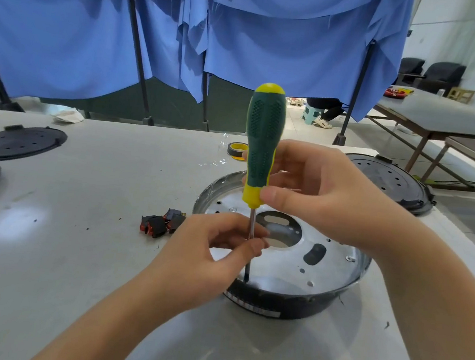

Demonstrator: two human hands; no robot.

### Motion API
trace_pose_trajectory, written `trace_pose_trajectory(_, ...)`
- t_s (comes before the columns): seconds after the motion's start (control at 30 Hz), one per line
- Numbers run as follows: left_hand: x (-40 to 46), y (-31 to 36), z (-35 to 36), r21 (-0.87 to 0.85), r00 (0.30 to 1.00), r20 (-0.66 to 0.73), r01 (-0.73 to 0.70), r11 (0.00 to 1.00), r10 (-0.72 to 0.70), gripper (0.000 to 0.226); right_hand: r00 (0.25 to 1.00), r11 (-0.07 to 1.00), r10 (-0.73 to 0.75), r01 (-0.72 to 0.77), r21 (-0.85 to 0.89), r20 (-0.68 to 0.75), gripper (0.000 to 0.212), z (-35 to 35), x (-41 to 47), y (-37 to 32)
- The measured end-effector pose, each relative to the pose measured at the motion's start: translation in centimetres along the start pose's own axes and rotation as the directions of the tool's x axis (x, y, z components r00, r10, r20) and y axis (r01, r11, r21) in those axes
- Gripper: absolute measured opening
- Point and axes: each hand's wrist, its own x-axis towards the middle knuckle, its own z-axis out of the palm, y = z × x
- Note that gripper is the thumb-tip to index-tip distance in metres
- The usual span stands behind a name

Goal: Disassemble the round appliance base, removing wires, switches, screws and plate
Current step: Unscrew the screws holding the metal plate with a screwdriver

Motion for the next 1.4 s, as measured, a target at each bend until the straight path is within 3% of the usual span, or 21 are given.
trace_pose_trajectory(0.07,-0.1,-0.1,0.0,0.002,1.0,0.014,-0.014,1.0,0.014,0.017,1.0,1.0,0.018,-0.019,0.02,0.018,0.033,0.0,-0.1,0.0)
trace_pose_trajectory(0.17,0.0,0.2,0.1,-0.049,0.998,-0.065,0.018,0.999,-0.021,0.009,0.998,0.997,0.05,-0.048,-0.065,0.034,0.04,0.3,0.0,-0.2)
trace_pose_trajectory(0.2,0.0,0.2,0.1,-0.064,0.994,-0.104,0.021,0.998,-0.028,0.019,0.999,0.994,0.048,-0.045,-0.096,0.025,0.04,0.5,0.1,-0.2)
trace_pose_trajectory(0.27,0.1,0.1,0.1,-0.067,0.992,-0.123,0.02,0.998,-0.028,0.03,1.0,0.995,0.03,-0.03,-0.1,-0.005,0.031,0.6,0.1,-0.3)
trace_pose_trajectory(0.37,0.1,0.1,0.0,-0.011,0.995,-0.097,0.023,1.0,-0.024,0.029,1.0,0.996,0.012,-0.014,-0.093,-0.018,0.025,0.3,0.0,-0.1)
trace_pose_trajectory(0.47,0.0,0.1,0.1,0.0,0.998,-0.056,0.025,1.0,-0.025,0.013,0.998,0.999,0.031,-0.032,-0.022,-0.047,0.028,0.0,0.0,0.0)
trace_pose_trajectory(0.77,-0.2,0.4,-0.1,-0.052,0.999,-0.039,0.025,0.998,-0.027,0.022,0.974,0.993,0.003,0.025,0.119,-0.228,0.024,-1.4,-0.3,-0.6)
trace_pose_trajectory(0.93,0.0,0.3,-0.3,0.038,1.0,-0.024,0.004,0.999,-0.003,0.027,0.981,0.997,0.032,-0.044,-0.058,-0.194,0.023,-2.2,-0.5,-0.2)
trace_pose_trajectory(1.1,0.5,0.5,-0.6,0.133,0.998,0.067,0.011,0.991,-0.02,0.018,0.986,0.973,0.024,-0.06,-0.224,-0.164,0.024,-2.2,-0.3,0.5)
trace_pose_trajectory(1.23,1.5,0.8,-1.4,0.314,0.967,0.221,0.05,0.948,-0.124,0.009,0.988,0.962,0.01,-0.051,-0.268,-0.152,0.024,-2.2,-0.1,0.9)
trace_pose_trajectory(1.4,3.8,2.2,-2.0,0.555,0.812,0.427,0.112,0.824,-0.398,0.015,0.992,0.954,0.017,-0.054,-0.296,-0.126,0.025,-2.4,0.0,1.1)
